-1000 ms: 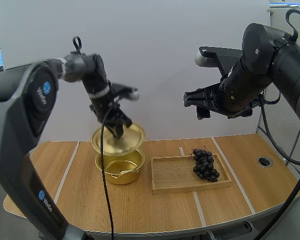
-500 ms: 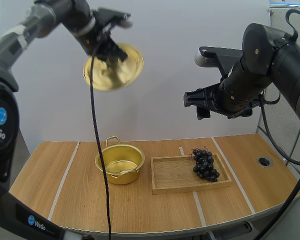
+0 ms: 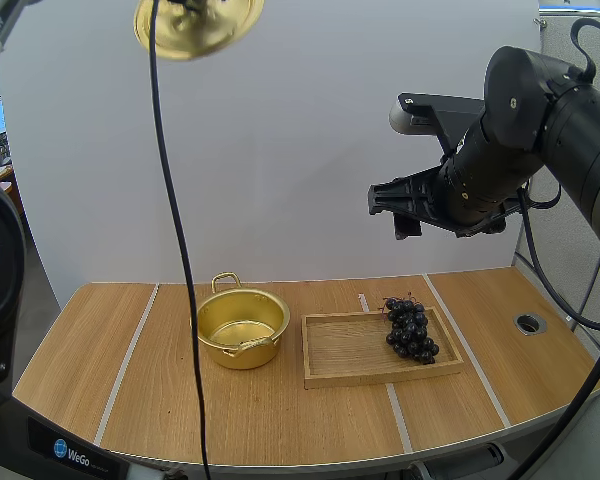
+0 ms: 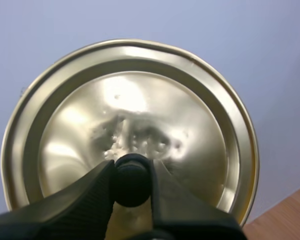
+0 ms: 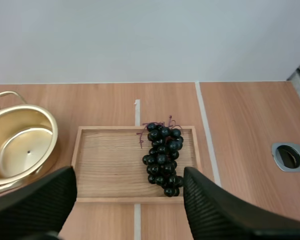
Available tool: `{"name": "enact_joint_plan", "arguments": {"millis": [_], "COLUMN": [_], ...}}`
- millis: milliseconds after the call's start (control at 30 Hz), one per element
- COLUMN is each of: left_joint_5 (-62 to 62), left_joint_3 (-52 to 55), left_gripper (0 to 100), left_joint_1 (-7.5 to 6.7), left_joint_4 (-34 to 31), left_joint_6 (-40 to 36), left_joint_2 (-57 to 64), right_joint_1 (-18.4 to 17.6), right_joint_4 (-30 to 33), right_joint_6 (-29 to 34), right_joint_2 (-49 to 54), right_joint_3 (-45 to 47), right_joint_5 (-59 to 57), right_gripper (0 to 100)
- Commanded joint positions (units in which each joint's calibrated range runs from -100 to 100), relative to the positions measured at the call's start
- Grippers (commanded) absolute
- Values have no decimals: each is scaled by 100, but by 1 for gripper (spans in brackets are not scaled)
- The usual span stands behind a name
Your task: Open the pot, put the grape inside, and close it
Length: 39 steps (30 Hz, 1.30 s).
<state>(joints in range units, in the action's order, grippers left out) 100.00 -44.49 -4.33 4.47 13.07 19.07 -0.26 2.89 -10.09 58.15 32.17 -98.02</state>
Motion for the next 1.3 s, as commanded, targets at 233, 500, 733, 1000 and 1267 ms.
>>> {"name": "enact_joint_plan", "arguments": {"millis": [233,500,733,1000,1267], "left_joint_5": [-870,-1272,-1272,-1272,-1272], "left_joint_3": [-405,-405,-405,-405,-405], "left_gripper": [0,0,0,0,0], "left_joint_1": [-18,-18,-18,-18,-18], "left_joint_4": [-41,-41,-41,-41,-41], "left_joint_6": [126,126,126,126,126], "left_joint_2": [84,84,84,84,84], "right_joint_1": [23,184,540,990,1063], "right_joint_4": [278,289,250,-1076,-1133], "right_joint_6": [117,203,-104,-1177,-1372], "right_joint_2": [-779,-1746,-2674,-3457,-4094], "right_joint_3": [-37,-37,-37,-37,-37], "right_joint_5": [306,936,1253,1418,1370], "right_gripper": [100,100,100,100,100]}}
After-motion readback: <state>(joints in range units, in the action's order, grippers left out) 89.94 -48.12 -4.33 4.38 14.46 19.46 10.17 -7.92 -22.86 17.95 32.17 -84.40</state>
